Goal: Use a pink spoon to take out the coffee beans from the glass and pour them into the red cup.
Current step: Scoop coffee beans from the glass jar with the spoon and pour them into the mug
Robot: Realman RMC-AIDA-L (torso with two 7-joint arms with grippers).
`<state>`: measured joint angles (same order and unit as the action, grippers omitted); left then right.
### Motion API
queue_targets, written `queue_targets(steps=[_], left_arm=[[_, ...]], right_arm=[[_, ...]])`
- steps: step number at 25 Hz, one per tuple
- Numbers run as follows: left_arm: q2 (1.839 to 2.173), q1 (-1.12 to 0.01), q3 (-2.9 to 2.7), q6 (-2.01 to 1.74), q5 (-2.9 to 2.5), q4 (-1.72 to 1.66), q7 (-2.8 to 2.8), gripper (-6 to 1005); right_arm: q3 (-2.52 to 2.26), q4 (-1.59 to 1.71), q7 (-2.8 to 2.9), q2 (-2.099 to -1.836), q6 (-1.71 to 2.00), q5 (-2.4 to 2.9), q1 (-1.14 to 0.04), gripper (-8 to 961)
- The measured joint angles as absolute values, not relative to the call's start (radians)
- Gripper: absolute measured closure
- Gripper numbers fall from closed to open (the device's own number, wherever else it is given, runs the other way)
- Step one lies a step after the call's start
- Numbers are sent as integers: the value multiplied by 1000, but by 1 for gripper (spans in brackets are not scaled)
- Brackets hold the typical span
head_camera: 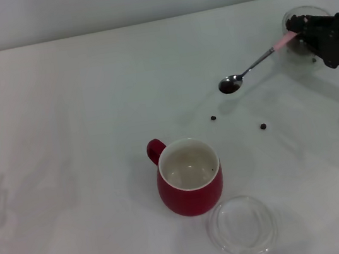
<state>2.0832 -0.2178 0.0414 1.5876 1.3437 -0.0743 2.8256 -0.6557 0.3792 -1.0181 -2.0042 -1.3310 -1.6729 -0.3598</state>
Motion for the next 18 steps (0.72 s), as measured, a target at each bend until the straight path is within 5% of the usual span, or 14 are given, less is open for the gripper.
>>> queue_targets(steps=[18], left_arm=[[2083, -221, 41, 1574, 1343, -61, 2826, 602]], right_arm=[[-703, 311, -1048, -2013, -1440, -1690, -380, 782]])
